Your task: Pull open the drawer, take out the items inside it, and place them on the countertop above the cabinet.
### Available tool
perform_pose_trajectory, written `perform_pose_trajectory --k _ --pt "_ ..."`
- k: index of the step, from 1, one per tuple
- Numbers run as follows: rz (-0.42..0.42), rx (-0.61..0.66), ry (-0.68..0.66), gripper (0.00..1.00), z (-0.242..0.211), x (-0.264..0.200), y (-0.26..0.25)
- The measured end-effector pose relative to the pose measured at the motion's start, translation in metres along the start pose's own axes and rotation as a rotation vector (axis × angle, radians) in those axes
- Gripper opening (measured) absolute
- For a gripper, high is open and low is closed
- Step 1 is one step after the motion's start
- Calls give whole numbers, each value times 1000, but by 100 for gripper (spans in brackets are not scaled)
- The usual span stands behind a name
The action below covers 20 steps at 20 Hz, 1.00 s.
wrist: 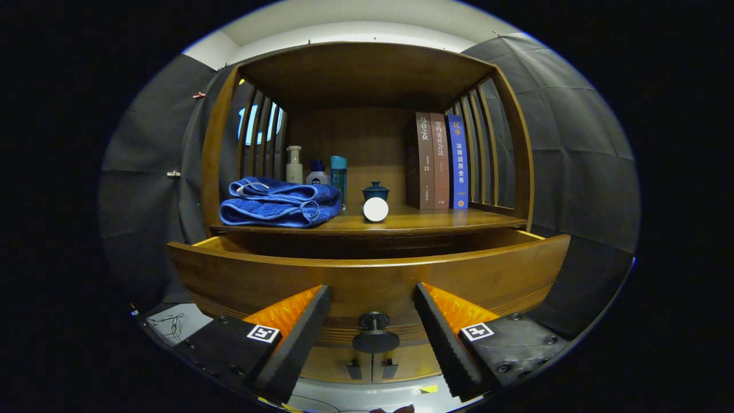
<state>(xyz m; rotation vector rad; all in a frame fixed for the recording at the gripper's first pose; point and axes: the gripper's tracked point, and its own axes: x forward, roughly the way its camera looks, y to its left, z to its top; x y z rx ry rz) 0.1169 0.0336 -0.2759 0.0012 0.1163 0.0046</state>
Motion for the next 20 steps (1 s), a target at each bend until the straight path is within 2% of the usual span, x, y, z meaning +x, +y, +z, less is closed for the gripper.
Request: perform_pose_trajectory --k 11,17,20 --pt "-3 -1 43 99 4 60 9" --pt "3 20 67 99 1 57 8" --pt "-15 18 50 100 16 52 1"
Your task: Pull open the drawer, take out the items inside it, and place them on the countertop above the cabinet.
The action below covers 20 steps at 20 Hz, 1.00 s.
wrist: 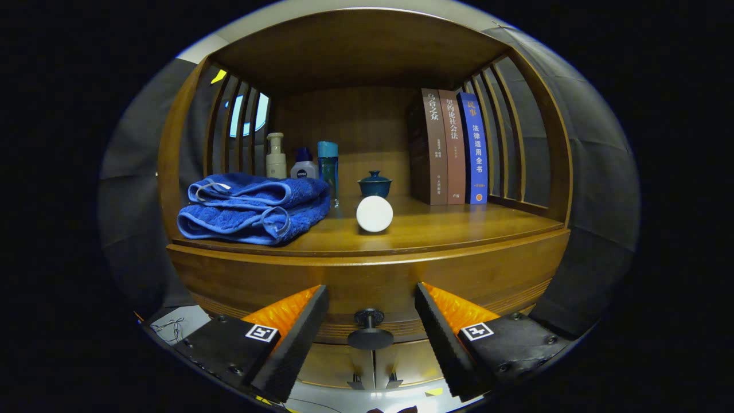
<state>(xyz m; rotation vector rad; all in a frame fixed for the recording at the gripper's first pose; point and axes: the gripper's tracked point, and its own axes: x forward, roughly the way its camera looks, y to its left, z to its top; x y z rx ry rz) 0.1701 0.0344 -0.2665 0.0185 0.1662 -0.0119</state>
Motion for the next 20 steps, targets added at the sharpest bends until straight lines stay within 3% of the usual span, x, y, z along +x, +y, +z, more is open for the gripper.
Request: perform_pose_trajectory --k 13,20 --pt "-36 -16 -56 100 112 -74 -5" --pt "-49 -18 -83 100 206 -135 13"
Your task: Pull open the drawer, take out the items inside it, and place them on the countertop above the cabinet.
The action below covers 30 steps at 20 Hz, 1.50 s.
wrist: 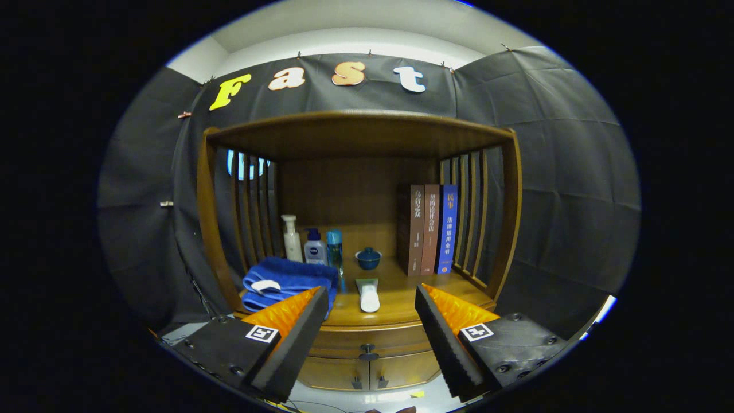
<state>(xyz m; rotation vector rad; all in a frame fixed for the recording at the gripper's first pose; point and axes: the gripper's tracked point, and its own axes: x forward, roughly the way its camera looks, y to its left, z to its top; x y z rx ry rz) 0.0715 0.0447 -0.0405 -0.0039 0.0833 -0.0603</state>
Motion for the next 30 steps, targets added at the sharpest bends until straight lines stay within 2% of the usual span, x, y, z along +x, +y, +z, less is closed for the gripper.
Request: perform_pose_trajectory --k 6,14,19,25,30 --pt "-19 4 -77 99 73 -31 0" --pt "-25 21 -89 99 119 -44 10" --pt "-49 26 -71 99 115 -41 19" --pt "27 -53 -72 100 113 -48 35" --pt "43 -15 -54 100 106 -51 30"
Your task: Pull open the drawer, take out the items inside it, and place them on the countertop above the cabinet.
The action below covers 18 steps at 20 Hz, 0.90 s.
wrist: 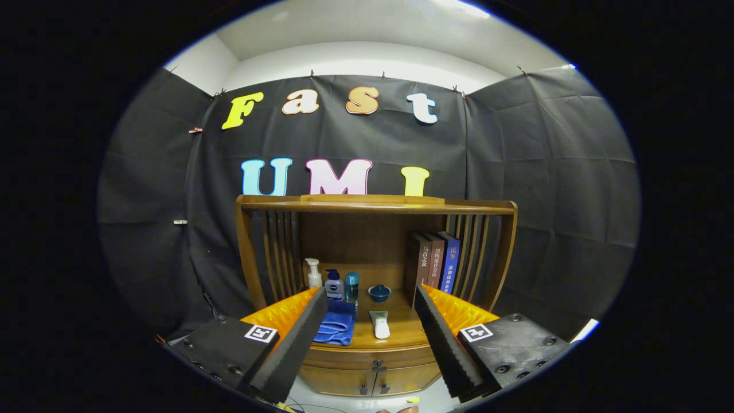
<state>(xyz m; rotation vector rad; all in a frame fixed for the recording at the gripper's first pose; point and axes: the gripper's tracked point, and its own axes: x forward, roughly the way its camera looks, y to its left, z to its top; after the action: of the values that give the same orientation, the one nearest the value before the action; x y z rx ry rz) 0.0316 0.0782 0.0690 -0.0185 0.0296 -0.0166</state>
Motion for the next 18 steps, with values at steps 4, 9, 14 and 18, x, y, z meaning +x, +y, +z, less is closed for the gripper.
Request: perform_pose_trajectory --k 4,9,14,18 --pt "7 -10 -9 100 2 -3 -10" --pt "-20 8 -22 100 11 -2 -27" --pt "-26 -7 -29 100 16 -1 -32" --pt "-24 -19 -33 100 18 1 -30"
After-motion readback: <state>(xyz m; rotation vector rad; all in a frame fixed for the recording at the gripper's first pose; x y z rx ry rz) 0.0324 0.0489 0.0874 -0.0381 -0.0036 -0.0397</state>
